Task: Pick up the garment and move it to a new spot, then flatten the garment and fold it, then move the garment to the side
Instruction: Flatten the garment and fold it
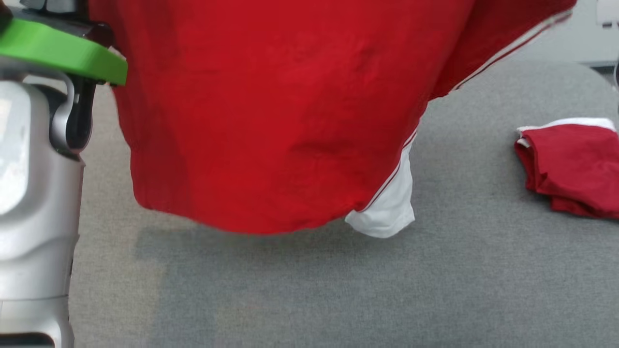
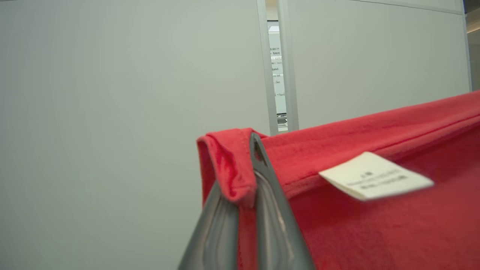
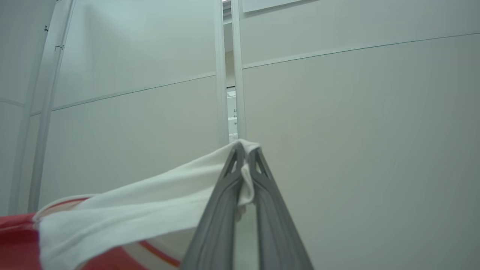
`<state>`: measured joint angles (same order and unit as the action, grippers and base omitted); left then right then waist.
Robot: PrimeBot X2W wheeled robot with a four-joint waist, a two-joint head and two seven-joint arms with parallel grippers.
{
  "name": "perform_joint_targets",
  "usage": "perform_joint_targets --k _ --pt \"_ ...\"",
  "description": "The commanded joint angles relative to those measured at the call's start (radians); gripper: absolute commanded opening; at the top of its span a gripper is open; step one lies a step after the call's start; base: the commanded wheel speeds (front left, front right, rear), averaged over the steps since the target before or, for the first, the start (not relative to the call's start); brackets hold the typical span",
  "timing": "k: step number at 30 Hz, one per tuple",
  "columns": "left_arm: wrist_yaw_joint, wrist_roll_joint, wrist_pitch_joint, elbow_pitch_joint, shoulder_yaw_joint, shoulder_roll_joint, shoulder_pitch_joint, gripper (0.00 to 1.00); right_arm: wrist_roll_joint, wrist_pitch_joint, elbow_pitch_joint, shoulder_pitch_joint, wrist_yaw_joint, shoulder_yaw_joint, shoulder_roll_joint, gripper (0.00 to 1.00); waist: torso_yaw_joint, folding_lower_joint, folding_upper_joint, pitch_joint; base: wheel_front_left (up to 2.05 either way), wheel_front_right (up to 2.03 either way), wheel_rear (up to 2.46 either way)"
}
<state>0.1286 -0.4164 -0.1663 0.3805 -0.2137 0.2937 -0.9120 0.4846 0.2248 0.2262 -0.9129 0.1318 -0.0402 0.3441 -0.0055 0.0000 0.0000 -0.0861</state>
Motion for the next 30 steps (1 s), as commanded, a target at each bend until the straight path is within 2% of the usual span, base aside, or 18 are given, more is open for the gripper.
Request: perform_joint_targets --k 1,5,8,12,15,22,26,30 --pt "-0.004 0.024 -0.015 0.037 -0.013 0.003 -0.036 0.0 -0.023 0.011 0.031 -0.045 -0.002 -0.004 0.002 0.0 0.005 0.0 0.0 -0.122 0.0 0.0 0.0" --pt "-0.003 0.036 -0.051 0.158 -0.031 -0.016 -0.127 0.0 -0.081 0.03 0.151 -0.169 -0.002 -0.028 -0.01 0.0 0.015 0.0 0.0 -0.201 0.0 0.0 0.0" --pt "-0.023 0.062 -0.08 0.243 -0.027 -0.029 -0.21 0.0 -0.133 0.039 0.24 -0.274 -0.002 -0.005 -0.034 0.0 0.013 0.0 0.0 -0.24 0.0 0.0 0.0" --pt "-0.043 0.095 -0.099 0.277 -0.01 -0.047 -0.322 0.0 -0.222 0.042 0.239 -0.389 -0.003 0.085 -0.066 0.0 0.014 0.0 0.0 -0.288 0.0 0.0 0.0" --pt "-0.063 0.097 -0.096 0.249 0.045 -0.067 -0.341 0.0 -0.26 0.039 0.234 -0.404 -0.003 0.14 -0.102 0.0 0.012 0.0 0.0 -0.311 0.0 0.0 0.0" --pt "-0.043 0.089 -0.096 0.287 0.133 -0.113 -0.206 0.0 -0.222 0.04 0.223 -0.25 -0.003 0.129 -0.136 0.0 -0.007 0.0 0.0 -0.371 0.0 0.0 0.0" --pt "-0.029 0.092 -0.097 0.327 0.163 -0.158 -0.073 0.0 -0.161 0.04 0.196 -0.079 -0.003 0.105 -0.164 0.0 -0.022 0.0 0.0 -0.406 0.0 0.0 0.0" --pt "-0.018 0.087 -0.097 0.348 0.201 -0.198 0.087 0.0 -0.096 0.04 0.145 0.123 -0.002 0.067 -0.192 0.0 -0.041 0.0 0.0 -0.39 0.0 0.0 0.0"
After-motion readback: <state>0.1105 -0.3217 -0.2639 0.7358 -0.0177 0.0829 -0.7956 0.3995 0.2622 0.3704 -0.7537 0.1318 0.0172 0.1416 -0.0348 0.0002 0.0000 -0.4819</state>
